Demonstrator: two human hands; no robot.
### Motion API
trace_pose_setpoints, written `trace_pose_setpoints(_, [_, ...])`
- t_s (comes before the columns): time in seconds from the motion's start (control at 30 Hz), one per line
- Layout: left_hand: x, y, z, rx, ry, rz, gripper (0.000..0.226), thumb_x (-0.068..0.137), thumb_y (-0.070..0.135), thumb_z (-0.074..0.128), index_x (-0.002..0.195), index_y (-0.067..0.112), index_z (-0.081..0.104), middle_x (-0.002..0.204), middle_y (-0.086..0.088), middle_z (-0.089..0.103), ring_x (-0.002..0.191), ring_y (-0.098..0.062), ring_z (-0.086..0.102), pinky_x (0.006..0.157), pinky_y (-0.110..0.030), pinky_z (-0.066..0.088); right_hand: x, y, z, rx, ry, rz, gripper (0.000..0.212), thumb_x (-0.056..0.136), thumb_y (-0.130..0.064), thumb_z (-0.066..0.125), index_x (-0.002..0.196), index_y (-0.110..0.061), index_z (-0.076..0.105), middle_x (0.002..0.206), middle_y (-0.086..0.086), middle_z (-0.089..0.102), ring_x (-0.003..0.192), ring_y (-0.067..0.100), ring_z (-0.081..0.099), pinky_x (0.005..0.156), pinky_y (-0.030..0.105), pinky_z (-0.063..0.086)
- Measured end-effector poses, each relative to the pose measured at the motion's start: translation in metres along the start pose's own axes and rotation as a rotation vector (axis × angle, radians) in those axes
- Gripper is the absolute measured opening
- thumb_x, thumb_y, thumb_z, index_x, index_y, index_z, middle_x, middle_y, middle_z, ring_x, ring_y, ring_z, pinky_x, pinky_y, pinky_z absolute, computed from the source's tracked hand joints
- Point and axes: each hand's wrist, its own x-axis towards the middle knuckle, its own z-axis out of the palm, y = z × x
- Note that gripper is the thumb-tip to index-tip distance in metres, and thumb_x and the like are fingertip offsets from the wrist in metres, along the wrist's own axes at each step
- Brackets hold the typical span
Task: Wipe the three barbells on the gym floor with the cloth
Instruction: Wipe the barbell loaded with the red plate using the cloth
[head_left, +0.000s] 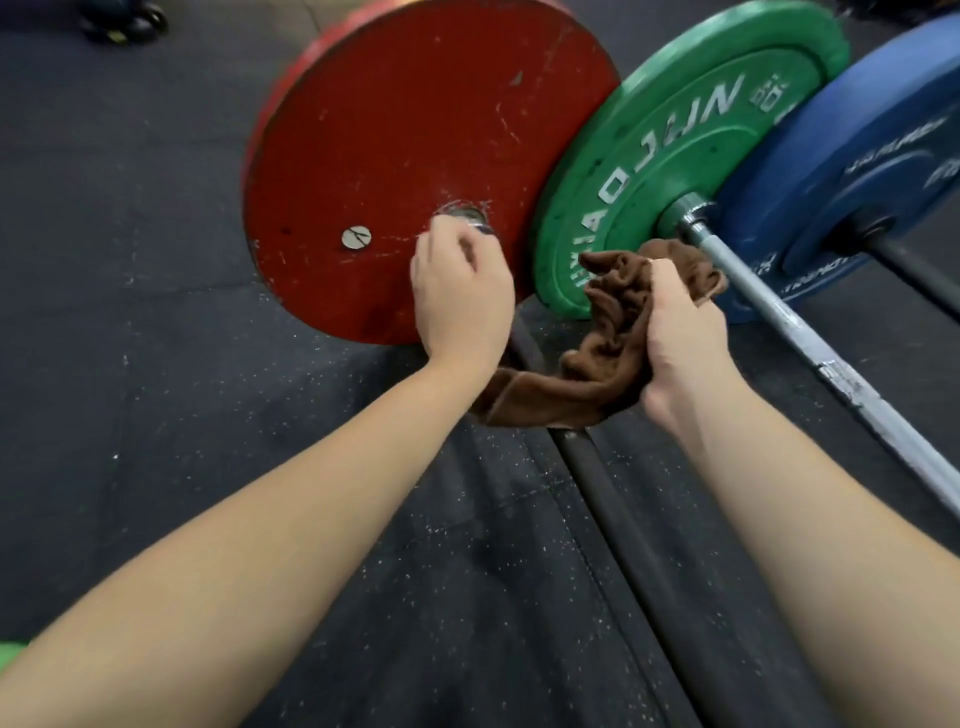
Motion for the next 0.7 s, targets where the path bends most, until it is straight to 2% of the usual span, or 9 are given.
trace_pose_setpoints(0.03, [0.002, -0.008, 0.002, 0.033, 0.008, -0.16, 0.01, 0.099, 0.03, 0.05, 0.102, 0.021, 0.049, 0.116, -0.001, 0.056, 0.109, -0.019, 0.051, 0.09, -0.039, 0.047, 0.003, -0.001, -0.001, -0.045, -0.02, -0.025, 0.037, 0.097, -0.024, 0.056, 0.126, -0.003, 0.067, 0.107, 0.01, 0.077, 0.082, 0.018, 0.076, 0.064, 0.037, 0.06])
trace_pose_setpoints(0.1, [-0.001, -0.018, 0.009, 0.091, -0.187, -0.448, 0.031, 0.099, 0.042, 0.055, 0.116, 0.021, 0.041, 0.136, -0.005, 0.042, 0.122, -0.025, 0.043, 0.091, -0.038, 0.04, 0.012, -0.001, -0.001, -0.097, -0.045, -0.06, 0.036, 0.096, -0.019, 0.055, 0.127, -0.002, 0.061, 0.107, 0.012, 0.077, 0.086, 0.023, 0.076, 0.063, 0.037, 0.06])
trace_pose_setpoints(0.17, [-0.005, -0.015, 0.018, 0.031, -0.324, -0.605, 0.045, 0.1, 0.053, 0.052, 0.123, 0.019, 0.034, 0.137, -0.006, 0.04, 0.119, -0.03, 0.048, 0.094, -0.042, 0.044, 0.021, -0.002, 0.003, -0.158, -0.054, -0.085, 0.03, 0.095, -0.015, 0.055, 0.122, -0.001, 0.061, 0.103, 0.015, 0.077, 0.091, 0.029, 0.076, 0.066, 0.04, 0.061])
trace_pose_setpoints(0.23, [-0.002, -0.007, 0.027, -0.089, -0.304, -0.7, 0.049, 0.102, 0.056, 0.046, 0.123, 0.015, 0.028, 0.126, -0.007, 0.045, 0.11, -0.032, 0.053, 0.095, -0.044, 0.048, 0.031, -0.006, 0.008, -0.188, -0.035, -0.142, 0.034, 0.093, -0.012, 0.056, 0.123, 0.003, 0.058, 0.101, 0.02, 0.076, 0.093, 0.034, 0.076, 0.068, 0.04, 0.061])
trace_pose_setpoints(0.3, [0.011, -0.001, 0.032, -0.171, -0.209, -0.765, 0.052, 0.105, 0.051, 0.042, 0.133, 0.008, 0.032, 0.125, -0.012, 0.05, 0.114, -0.035, 0.056, 0.096, -0.043, 0.048, 0.045, -0.009, 0.012, -0.218, -0.011, -0.226, 0.036, 0.088, -0.015, 0.058, 0.122, -0.002, 0.054, 0.104, 0.021, 0.074, 0.092, 0.034, 0.076, 0.072, 0.042, 0.062])
trace_pose_setpoints(0.4, [0.019, 0.001, 0.036, -0.188, -0.165, -0.827, 0.057, 0.109, 0.046, 0.035, 0.144, 0.001, 0.032, 0.143, -0.02, 0.051, 0.123, -0.038, 0.056, 0.084, -0.04, 0.042, 0.061, -0.006, 0.014, -0.76, -0.041, -0.371, 0.032, 0.079, -0.041, 0.063, 0.108, -0.028, 0.059, 0.106, 0.0, 0.071, 0.098, 0.02, 0.07, 0.092, 0.042, 0.055])
trace_pose_setpoints(0.47, [0.015, 0.0, 0.039, -0.169, -0.19, -0.826, 0.055, 0.11, 0.047, 0.029, 0.144, 0.004, 0.034, 0.143, -0.019, 0.051, 0.121, -0.037, 0.058, 0.081, -0.04, 0.04, 0.059, -0.006, 0.015, -1.033, -0.09, -0.423, 0.03, 0.087, -0.039, 0.06, 0.109, -0.02, 0.061, 0.102, -0.003, 0.068, 0.096, 0.019, 0.062, 0.09, 0.032, 0.045])
trace_pose_setpoints(0.53, [0.014, -0.004, 0.047, -0.158, -0.159, -0.775, 0.051, 0.11, 0.048, 0.024, 0.139, 0.008, 0.036, 0.138, -0.018, 0.055, 0.113, -0.036, 0.06, 0.085, -0.041, 0.047, 0.062, -0.007, 0.018, -1.088, -0.098, -0.495, 0.026, 0.091, -0.033, 0.058, 0.111, -0.018, 0.063, 0.101, -0.002, 0.068, 0.097, 0.021, 0.062, 0.088, 0.032, 0.045])
trace_pose_setpoints(0.7, [0.016, -0.009, 0.051, -0.117, -0.132, -0.741, 0.042, 0.109, 0.047, 0.024, 0.126, 0.013, 0.04, 0.124, -0.019, 0.061, 0.103, -0.037, 0.064, 0.089, -0.048, 0.054, 0.06, 0.007, 0.049, -1.1, -0.46, -0.401, 0.02, 0.095, -0.018, 0.063, 0.109, -0.027, 0.073, 0.099, -0.005, 0.075, 0.099, 0.021, 0.069, 0.091, 0.037, 0.054])
